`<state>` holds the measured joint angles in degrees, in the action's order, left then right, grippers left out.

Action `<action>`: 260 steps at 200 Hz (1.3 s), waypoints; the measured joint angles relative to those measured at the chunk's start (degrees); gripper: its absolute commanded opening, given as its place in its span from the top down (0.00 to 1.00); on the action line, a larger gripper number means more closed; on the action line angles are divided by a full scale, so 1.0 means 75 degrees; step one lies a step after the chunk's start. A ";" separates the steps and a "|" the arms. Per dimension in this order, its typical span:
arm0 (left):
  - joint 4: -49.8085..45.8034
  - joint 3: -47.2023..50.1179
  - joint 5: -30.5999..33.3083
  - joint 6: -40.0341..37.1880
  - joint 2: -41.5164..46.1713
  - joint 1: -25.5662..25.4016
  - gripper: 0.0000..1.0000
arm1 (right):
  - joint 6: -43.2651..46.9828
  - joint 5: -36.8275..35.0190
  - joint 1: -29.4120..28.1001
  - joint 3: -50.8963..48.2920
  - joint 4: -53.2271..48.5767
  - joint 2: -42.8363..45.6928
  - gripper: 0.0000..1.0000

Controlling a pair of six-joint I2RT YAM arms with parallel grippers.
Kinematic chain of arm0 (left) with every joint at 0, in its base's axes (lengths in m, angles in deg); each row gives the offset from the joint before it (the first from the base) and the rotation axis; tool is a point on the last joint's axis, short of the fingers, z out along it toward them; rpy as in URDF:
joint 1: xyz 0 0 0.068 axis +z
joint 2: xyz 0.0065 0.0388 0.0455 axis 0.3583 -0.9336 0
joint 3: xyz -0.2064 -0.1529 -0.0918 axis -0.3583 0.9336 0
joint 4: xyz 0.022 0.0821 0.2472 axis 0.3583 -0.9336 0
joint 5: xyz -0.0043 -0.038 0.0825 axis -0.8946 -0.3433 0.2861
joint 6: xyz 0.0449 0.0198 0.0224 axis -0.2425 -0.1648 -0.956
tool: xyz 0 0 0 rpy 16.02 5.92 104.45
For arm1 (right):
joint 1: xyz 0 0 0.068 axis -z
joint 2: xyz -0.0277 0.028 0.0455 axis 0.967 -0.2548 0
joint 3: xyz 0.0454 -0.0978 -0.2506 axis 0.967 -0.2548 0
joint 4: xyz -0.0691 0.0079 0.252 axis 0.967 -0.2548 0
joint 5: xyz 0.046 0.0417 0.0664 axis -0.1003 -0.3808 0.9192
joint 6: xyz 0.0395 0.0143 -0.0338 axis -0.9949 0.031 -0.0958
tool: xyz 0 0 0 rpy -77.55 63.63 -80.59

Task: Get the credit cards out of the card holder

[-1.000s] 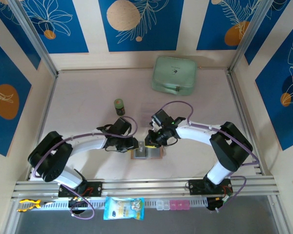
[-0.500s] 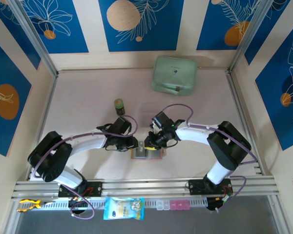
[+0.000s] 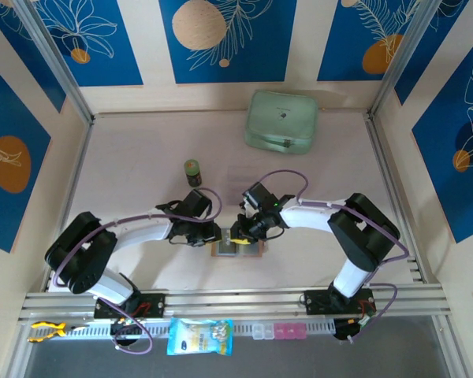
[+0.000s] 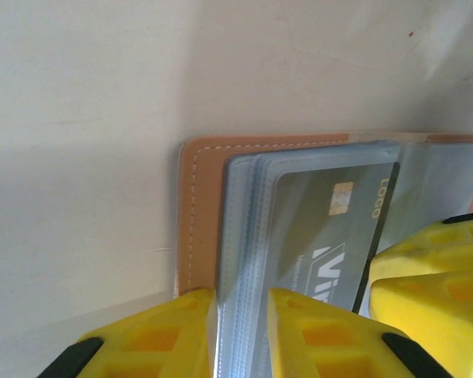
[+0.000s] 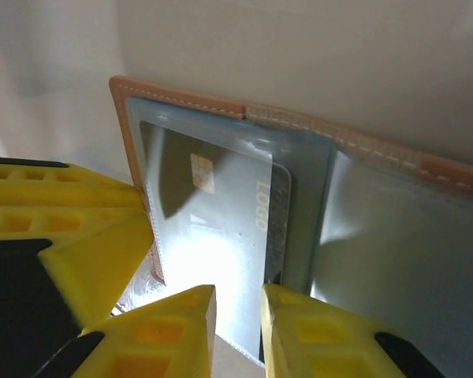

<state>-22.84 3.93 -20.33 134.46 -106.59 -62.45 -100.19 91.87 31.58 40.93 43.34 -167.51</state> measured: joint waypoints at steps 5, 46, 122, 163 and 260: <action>-0.0012 0.0000 0.0000 0.0000 -0.0020 0.0000 0.77 | -0.0003 0.0000 0.0000 -0.0003 0.0009 -0.0015 0.78; -0.0012 0.0020 -0.0003 0.0003 -0.0055 0.0000 0.78 | 0.0006 -0.0052 -0.0032 -0.0023 0.0041 -0.0041 0.77; -0.0012 0.0035 0.0000 0.0003 -0.0055 0.0000 0.78 | 0.0154 -0.0294 -0.0064 -0.0012 -0.0289 0.0009 0.77; -0.0012 0.0047 -0.0003 0.0006 -0.0050 0.0000 0.78 | 0.0271 -0.0420 -0.0061 -0.0009 -0.0481 0.0085 0.77; -0.0181 0.0108 0.0003 0.0003 0.0111 0.0000 0.78 | 0.0440 -0.0472 -0.0006 0.0050 -0.0562 0.0093 0.77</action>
<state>-24.19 4.74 -20.31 134.49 -105.76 -62.45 -96.89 88.33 31.54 41.30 39.12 -166.81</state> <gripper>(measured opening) 0.218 0.227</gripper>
